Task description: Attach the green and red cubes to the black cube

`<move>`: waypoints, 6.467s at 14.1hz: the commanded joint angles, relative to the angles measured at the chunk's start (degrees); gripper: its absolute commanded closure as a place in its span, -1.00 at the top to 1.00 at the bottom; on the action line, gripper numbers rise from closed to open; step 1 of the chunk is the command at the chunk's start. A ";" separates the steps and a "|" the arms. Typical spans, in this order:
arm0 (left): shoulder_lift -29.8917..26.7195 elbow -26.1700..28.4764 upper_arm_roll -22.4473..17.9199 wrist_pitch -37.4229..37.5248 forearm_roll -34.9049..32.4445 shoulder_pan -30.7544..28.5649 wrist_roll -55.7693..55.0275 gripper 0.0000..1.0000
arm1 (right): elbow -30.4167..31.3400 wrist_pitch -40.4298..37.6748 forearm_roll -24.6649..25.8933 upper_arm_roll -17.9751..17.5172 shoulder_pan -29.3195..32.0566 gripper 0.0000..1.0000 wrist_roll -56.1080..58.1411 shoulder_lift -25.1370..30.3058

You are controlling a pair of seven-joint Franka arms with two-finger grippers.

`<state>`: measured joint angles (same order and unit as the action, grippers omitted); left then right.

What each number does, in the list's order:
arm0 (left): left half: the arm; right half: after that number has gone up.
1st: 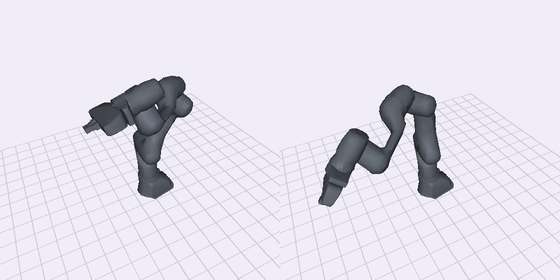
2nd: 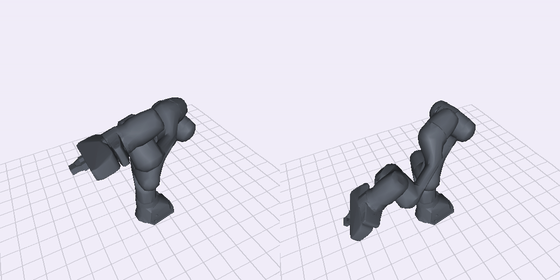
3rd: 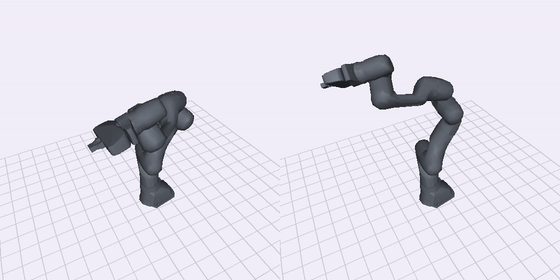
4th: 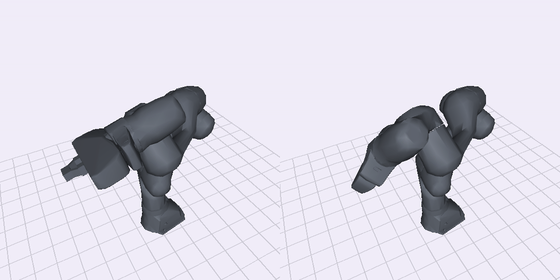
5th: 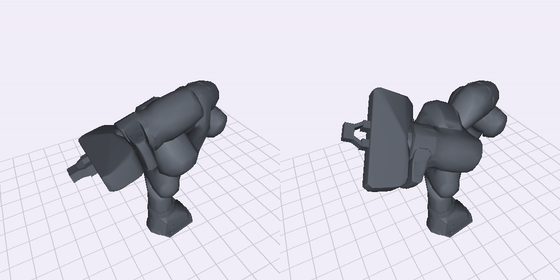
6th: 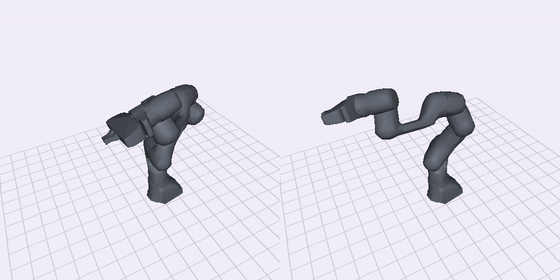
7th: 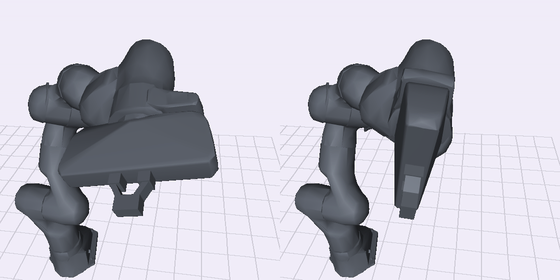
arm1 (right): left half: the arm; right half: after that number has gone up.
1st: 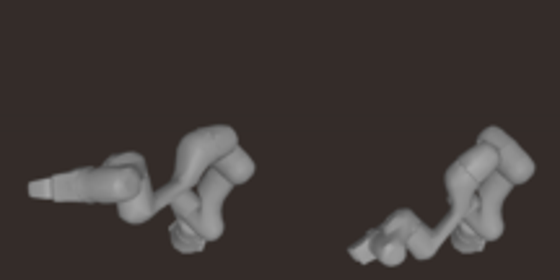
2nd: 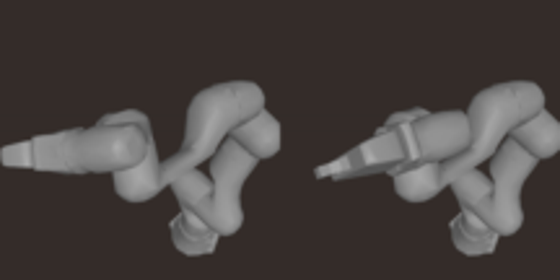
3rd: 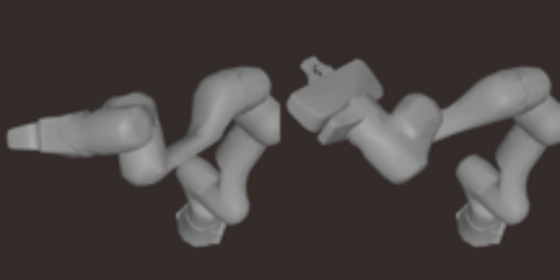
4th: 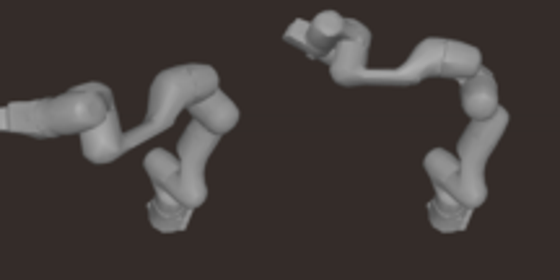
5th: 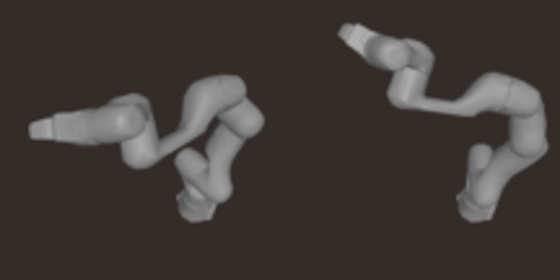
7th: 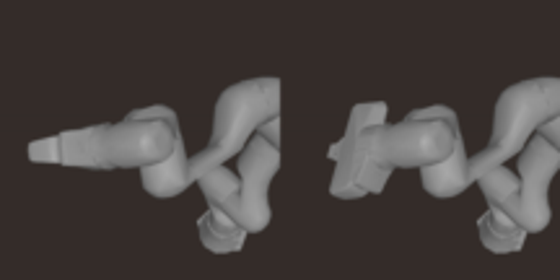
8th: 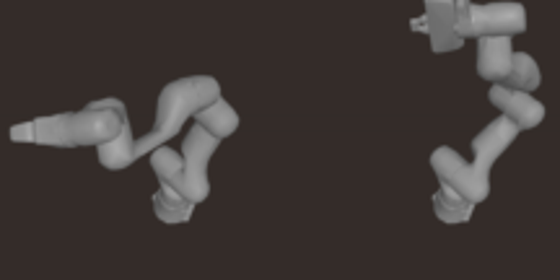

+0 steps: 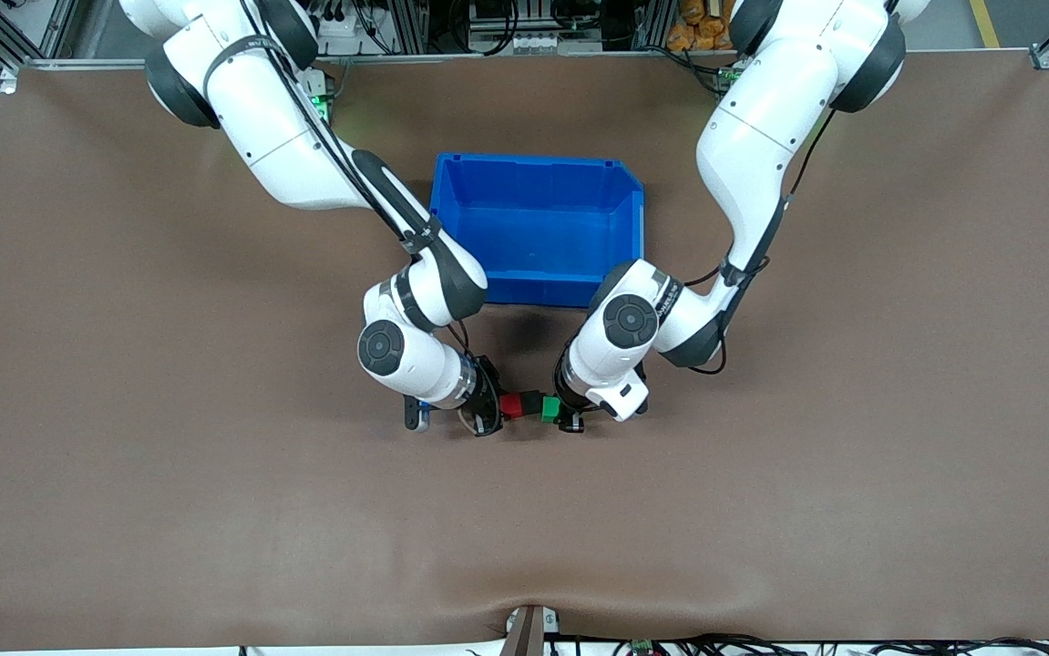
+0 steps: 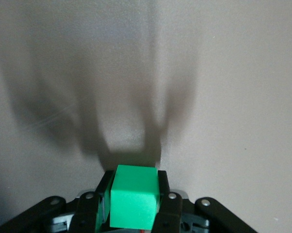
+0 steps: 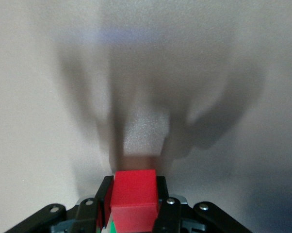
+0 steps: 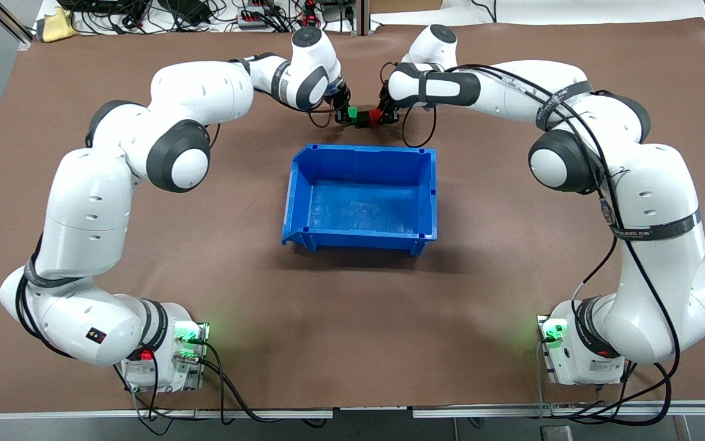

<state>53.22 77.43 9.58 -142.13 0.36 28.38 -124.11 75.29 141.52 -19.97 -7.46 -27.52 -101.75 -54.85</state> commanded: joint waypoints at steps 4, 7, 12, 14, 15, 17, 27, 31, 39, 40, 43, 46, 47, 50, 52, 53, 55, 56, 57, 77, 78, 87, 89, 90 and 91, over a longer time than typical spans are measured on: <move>-0.66 -1.05 1.06 1.33 1.75 0.71 -0.69 -1.00 | -3.04 1.57 -0.42 1.74 -1.31 1.00 -0.91 -2.81; -0.57 -0.96 1.06 1.24 1.57 0.54 -0.51 -1.00 | -3.13 -0.97 -0.24 2.80 -0.34 1.00 -0.47 -0.79; -0.66 -0.88 1.06 1.33 1.75 0.89 -0.60 -1.00 | -4.62 -4.94 -0.24 3.24 0.89 1.00 -0.64 0.18; -0.57 -0.79 0.97 1.33 1.75 1.15 -0.60 -1.00 | -4.62 -5.11 0.89 3.41 0.89 1.00 -0.64 0.44; -0.57 -0.79 1.06 1.33 1.75 1.15 -0.60 -1.00 | -4.62 -5.81 2.12 4.20 0.89 1.00 -0.47 0.79; -0.40 -0.79 0.97 1.33 1.58 1.24 -0.60 -1.00 | -6.37 -12.99 4.84 5.69 1.15 1.00 0.58 1.67; -2.85 -0.87 0.53 5.00 0.61 0.37 -0.34 0.68 | -10.60 -25.22 13.61 5.88 5.62 1.00 17.23 3.96; -10.31 -0.79 0.44 16.67 -4.40 -3.41 8.32 0.68 | -10.69 -27.16 22.51 5.88 10.02 1.00 45.88 6.68; -26.13 -0.70 0.35 39.63 -4.40 -15.44 54.82 1.00 | -14.47 -35.59 22.52 6.23 24.62 1.00 87.30 13.70; -28.06 -0.79 0.35 41.39 -4.40 -17.28 58.08 1.00 | -14.47 -38.40 22.52 6.40 25.49 1.00 88.99 16.50; -32.64 -0.70 0.44 46.66 -4.32 -21.07 70.19 1.00 | -10.18 -51.12 21.55 6.05 27.70 1.00 90.75 27.57; -36.59 -0.44 0.44 52.02 -4.31 -25.02 81.80 1.00 | 2.44 -53.81 20.68 6.05 29.10 1.00 92.61 39.77; -38.08 0.00 0.44 53.52 -4.31 -25.82 85.32 1.00 | 7.98 -51.20 20.50 6.23 29.19 1.00 92.69 44.17; -43.44 2.54 0.53 55.21 -3.88 -28.98 95.17 1.00 | 21.28 -48.27 20.50 6.23 29.81 1.00 104.06 55.44; -48.09 6.83 0.45 54.77 -3.26 -30.49 102.81 1.00 | 23.33 -48.62 21.11 6.23 29.81 1.00 108.08 56.70; -51.34 10.77 0.36 53.72 -3.26 -30.31 104.06 1.00 | 20.80 -48.62 21.20 6.23 30.07 1.00 107.90 56.26; -58.37 20.09 0.27 49.86 -3.17 -30.40 104.51 1.00 | 13.87 -53.68 21.38 6.32 30.42 1.00 107.81 54.07; -59.88 21.61 0.35 49.32 -3.17 -30.49 104.51 1.00 | 10.61 -54.94 21.20 6.32 30.60 1.00 107.81 52.84; -59.90 20.75 0.70 49.75 -3.17 -30.49 104.60 1.00 | 8.67 -54.95 21.55 6.40 30.60 1.00 107.81 52.05; -57.35 13.72 0.27 58.98 -2.82 -31.54 110.14 1.00 | 7.68 -54.25 21.29 6.32 30.51 1.00 107.99 52.04; -57.26 13.63 0.27 58.98 -2.91 -31.54 110.05 1.00 | 7.68 -54.25 21.38 6.32 30.42 1.00 107.99 52.04; -57.26 13.54 0.27 58.98 -3.00 -31.54 110.75 1.00 | 7.68 -54.25 20.67 6.32 30.69 1.00 107.81 51.95; -57.26 13.54 0.27 58.98 -3.00 -31.54 110.75 1.00 | 7.86 -54.25 20.41 6.32 30.60 1.00 107.72 51.95; -57.26 13.54 0.27 58.98 -3.00 -31.54 110.75 1.00 | 7.86 -54.25 20.41 6.32 30.60 1.00 107.72 52.04; -57.26 13.54 0.27 58.98 -3.00 -31.54 110.75 1.00 | 7.86 -54.25 20.41 6.32 30.51 1.00 107.72 52.04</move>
<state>-4.71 92.70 9.59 -84.51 -2.71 -2.60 -14.70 84.61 88.08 1.26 -0.25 1.78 5.40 -2.12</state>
